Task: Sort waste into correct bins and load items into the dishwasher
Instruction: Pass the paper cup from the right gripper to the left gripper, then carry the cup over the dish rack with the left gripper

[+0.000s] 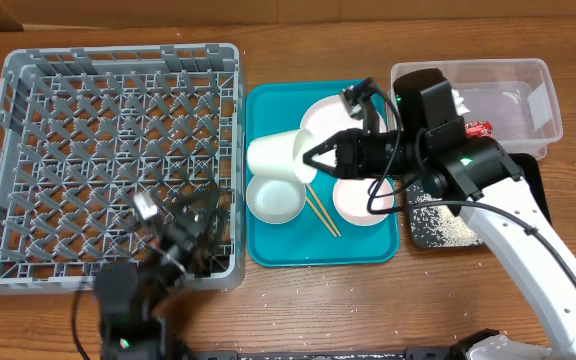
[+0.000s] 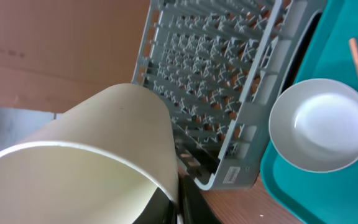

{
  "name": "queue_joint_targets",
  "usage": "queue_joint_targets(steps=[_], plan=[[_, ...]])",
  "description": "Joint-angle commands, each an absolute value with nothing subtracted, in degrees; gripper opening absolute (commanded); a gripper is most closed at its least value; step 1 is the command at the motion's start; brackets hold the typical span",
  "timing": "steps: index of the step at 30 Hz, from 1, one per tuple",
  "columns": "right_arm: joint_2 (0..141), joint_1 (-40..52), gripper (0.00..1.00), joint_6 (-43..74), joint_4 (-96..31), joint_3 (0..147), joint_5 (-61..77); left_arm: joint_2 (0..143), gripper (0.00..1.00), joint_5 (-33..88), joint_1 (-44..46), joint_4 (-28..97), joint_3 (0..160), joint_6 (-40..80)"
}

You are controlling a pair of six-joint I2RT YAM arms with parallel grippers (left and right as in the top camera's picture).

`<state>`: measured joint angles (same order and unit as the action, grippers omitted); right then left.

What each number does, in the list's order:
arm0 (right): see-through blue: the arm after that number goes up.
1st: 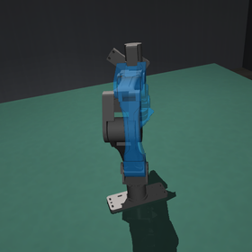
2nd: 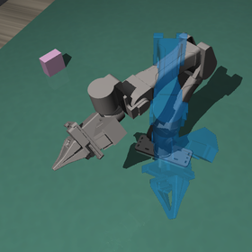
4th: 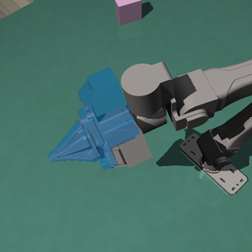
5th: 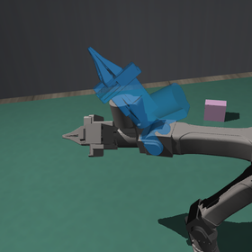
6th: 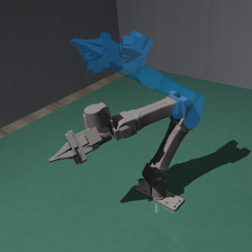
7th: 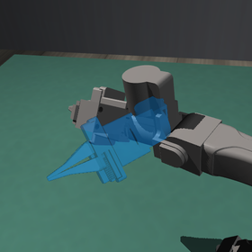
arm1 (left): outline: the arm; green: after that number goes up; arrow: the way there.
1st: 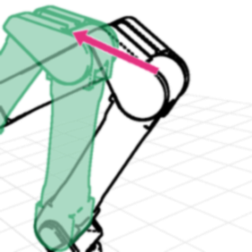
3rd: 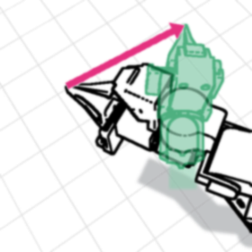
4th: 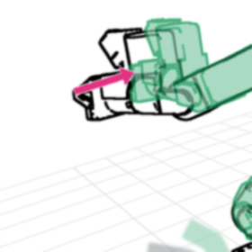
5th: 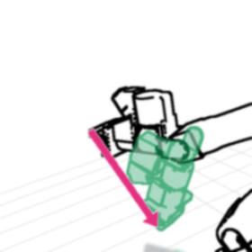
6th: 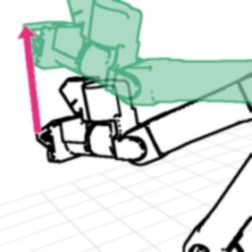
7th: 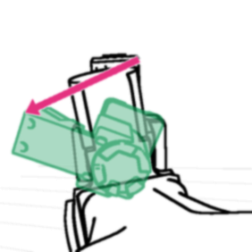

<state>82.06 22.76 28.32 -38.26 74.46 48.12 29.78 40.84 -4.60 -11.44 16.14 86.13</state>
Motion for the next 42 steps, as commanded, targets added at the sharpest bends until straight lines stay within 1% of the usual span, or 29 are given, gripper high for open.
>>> queue_joint_targets(steps=[1, 7, 9, 12, 19, 25, 32, 39, 41, 42], plan=[[82.0, 19.6, 0.04, 28.5, -38.2, 75.3, 51.6, 41.6, 1.00, 51.5, -4.9, -9.9, 29.3, 73.3], [82.0, 13.5, 0.04, 27.1, -38.7, 75.3, 56.6, 61.6, 1.00, 69.9, -4.8, -9.7, 46.4, 69.1], [82.0, 12.2, 0.04, 26.5, -38.9, 75.3, 58.2, 66.7, 1.00, 75.8, -4.4, -9.7, 49.9, 68.6], [82.2, 12.0, 0.04, 26.4, -38.8, 75.3, 59.4, 71.7, 1.00, 80.5, -3.0, -9.7, 51.6, 70.3], [85.4, 15.2, 0.04, 25.5, -38.6, 75.0, 60.3, 78.7, 1.00, 85.1, 3.1, -8.8, 51.6, 78.7], [89.5, 17.4, 0.04, 25.4, -38.2, 75.0, 64.2, 79.4, 1.00, 84.2, 7.4, -8.8, 51.6, 79.4], [89.8, 19.0, 0.04, 24.4, -38.9, 75.0, 66.9, 79.4, 1.00, 83.8, 6.8, -9.3, 51.6, 79.0], [89.8, 19.0, 0.04, 21.0, -43.0, 74.9, 67.1, 79.4, 1.00, 83.6, 5.6, -9.3, 51.6, 79.1], [89.8, 19.0, 0.04, 20.9, -42.9, 74.5, 66.7, 79.4, 0.95, 83.7, 5.6, -9.3, 51.6, 79.1], [89.8, 19.0, 0.04, 20.9, -42.7, 74.2, 66.7, 79.4, 0.90, 83.7, 5.6, -9.3, 51.6, 79.1]])
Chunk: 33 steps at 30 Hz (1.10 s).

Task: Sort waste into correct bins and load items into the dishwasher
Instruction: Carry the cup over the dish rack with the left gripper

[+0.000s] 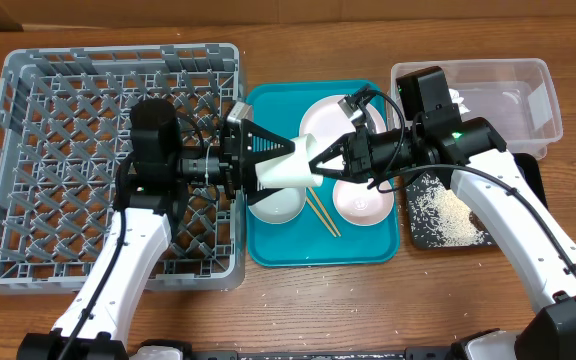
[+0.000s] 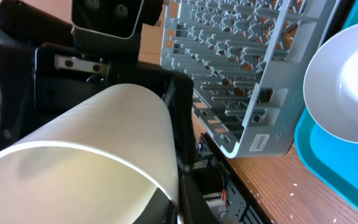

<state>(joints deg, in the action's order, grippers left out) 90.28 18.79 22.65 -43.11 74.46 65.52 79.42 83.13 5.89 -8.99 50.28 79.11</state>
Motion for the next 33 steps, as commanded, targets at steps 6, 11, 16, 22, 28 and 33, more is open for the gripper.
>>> queue_joint_targets(steps=[6, 11, 16, 22, 28, 33], plan=[[89.8, 18.9, 0.04, 20.9, -41.7, 72.8, 66.5, 79.4, 0.61, 84.1, 5.7, -9.3, 51.6, 79.1], [89.8, 18.8, 0.04, 21.2, -41.4, 72.8, 65.6, 79.4, 0.29, 84.1, 5.7, -9.3, 51.6, 79.1], [89.8, 18.5, 0.31, 21.2, -41.2, 72.8, 65.5, 79.4, 0.28, 84.1, 5.7, -9.3, 51.6, 77.4], [89.8, 14.5, 0.67, 21.1, -41.3, 72.8, 65.5, 79.4, 0.21, 86.3, 4.6, -18.5, 51.6, 77.5], [89.8, 7.4, 0.82, 17.4, -45.8, 72.8, 61.6, 79.3, 0.14, 87.4, -1.5, -45.0, 51.6, 91.9], [89.7, 6.9, 0.83, 13.8, -54.2, 72.8, 50.7, 79.3, 0.14, 86.6, -9.3, -56.0, 52.0, 99.8]])
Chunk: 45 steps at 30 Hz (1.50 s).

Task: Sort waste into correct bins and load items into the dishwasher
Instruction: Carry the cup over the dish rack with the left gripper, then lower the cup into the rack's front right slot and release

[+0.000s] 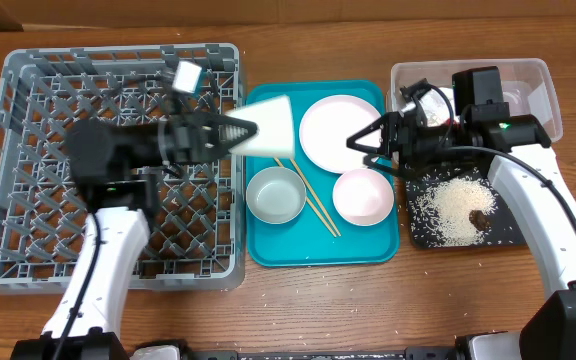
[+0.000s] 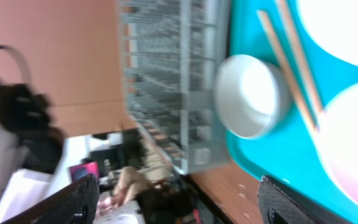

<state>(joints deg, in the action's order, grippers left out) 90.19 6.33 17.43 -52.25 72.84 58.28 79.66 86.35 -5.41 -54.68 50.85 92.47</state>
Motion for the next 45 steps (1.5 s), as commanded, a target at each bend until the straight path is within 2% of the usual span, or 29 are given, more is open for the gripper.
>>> queue_joint_targets(steps=[1, 9, 12, 38, 45], plan=[[89.7, 7.0, 0.83, 13.2, -55.5, 72.8, 48.9, 79.3, 0.13, 86.5, -10.7, -55.9, 52.2, 99.7], [89.7, 7.1, 0.84, 13.2, -59.1, 72.8, 40.9, 79.4, 0.13, 82.8, -18.5, -55.5, 54.9, 99.5], [89.7, 7.1, 0.85, 13.2, -59.4, 72.8, 39.9, 79.4, 0.13, 81.9, -20.4, -51.7, 57.6, 96.6], [89.7, 7.1, 0.87, 12.1, -60.4, 72.8, 39.5, 79.4, 0.12, 64.7, -21.7, 24.4, 92.7, 47.9], [89.7, 7.1, 0.88, 11.9, -60.4, 72.8, 39.4, 79.4, 0.11, 52.4, -19.1, 47.2, 99.7, 33.6]])
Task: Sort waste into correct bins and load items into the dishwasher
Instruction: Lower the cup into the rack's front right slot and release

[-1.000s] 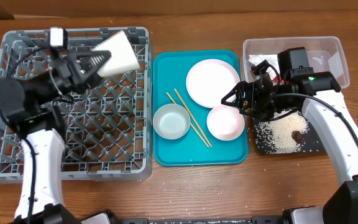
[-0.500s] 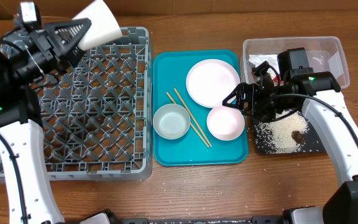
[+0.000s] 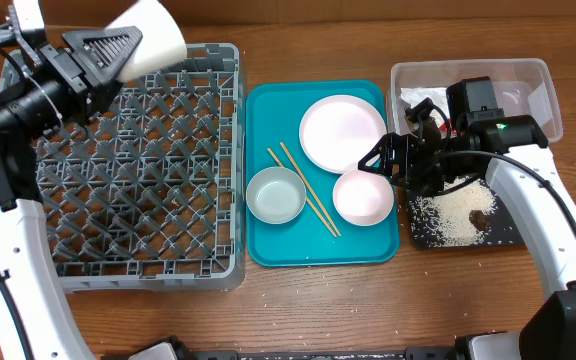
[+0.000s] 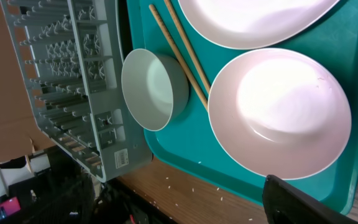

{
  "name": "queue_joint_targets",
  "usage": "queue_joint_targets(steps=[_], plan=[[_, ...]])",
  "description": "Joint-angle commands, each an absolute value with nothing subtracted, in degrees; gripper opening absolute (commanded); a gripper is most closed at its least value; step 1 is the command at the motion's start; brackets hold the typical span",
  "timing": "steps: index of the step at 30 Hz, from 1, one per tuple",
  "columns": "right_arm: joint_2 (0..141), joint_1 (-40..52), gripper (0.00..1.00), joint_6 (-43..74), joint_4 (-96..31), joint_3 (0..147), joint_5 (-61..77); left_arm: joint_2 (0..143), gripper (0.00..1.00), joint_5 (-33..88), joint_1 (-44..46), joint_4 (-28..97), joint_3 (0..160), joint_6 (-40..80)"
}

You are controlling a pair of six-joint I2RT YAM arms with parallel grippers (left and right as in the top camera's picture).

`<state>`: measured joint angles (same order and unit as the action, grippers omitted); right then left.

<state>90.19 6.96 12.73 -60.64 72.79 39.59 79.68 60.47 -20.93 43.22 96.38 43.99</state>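
A white paper cup lies on its side, high over the back edge of the grey dish rack, with my left gripper shut on it. On the teal tray lie a white plate, a pink bowl, a pale bowl and wooden chopsticks. My right gripper hangs open and empty over the gap between plate and pink bowl. The right wrist view shows the pink bowl, the pale bowl and one dark fingertip.
A clear plastic bin with some wrappers stands at the back right. In front of it a black tray holds spilled rice and a brown scrap. Rice grains dot the wooden table by the tray's edge.
My left gripper has carried the cup from the tray's back left corner to high over the rack's back edge. My right gripper has shifted slightly forward, over the pink bowl's rim.
My right gripper first held the cup over the tray while the left arm was low at the front. Then both grippers were on the cup. Later the left alone held it and the right was open near the plate. Now the cup is over the rack.
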Motion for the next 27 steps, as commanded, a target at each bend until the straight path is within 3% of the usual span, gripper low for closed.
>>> queue_joint_targets(steps=[1, 8, 9, 18, 27], plan=[[89.7, 7.1, 0.88, 11.9, -60.4, 72.8, 39.4, 79.4, 0.11, 50.5, -18.4, 49.6, 100.4, 32.3], [89.7, 7.1, 0.89, 11.9, -60.4, 72.8, 39.4, 79.4, 0.09, 35.1, -11.6, 68.0, 101.9, 23.8], [89.7, 7.1, 1.00, 11.9, -60.4, 72.8, 39.0, 79.4, 0.08, 32.1, -10.6, 70.9, 101.9, 23.0], [89.7, 7.1, 1.00, 12.0, -60.4, 72.8, 38.3, 79.4, 0.04, 9.4, -1.1, 93.5, 100.9, 24.3], [89.7, 7.1, 1.00, 12.0, -60.4, 72.8, 37.3, 79.4, 0.04, 2.1, 5.8, 94.7, 88.6, 31.5]])
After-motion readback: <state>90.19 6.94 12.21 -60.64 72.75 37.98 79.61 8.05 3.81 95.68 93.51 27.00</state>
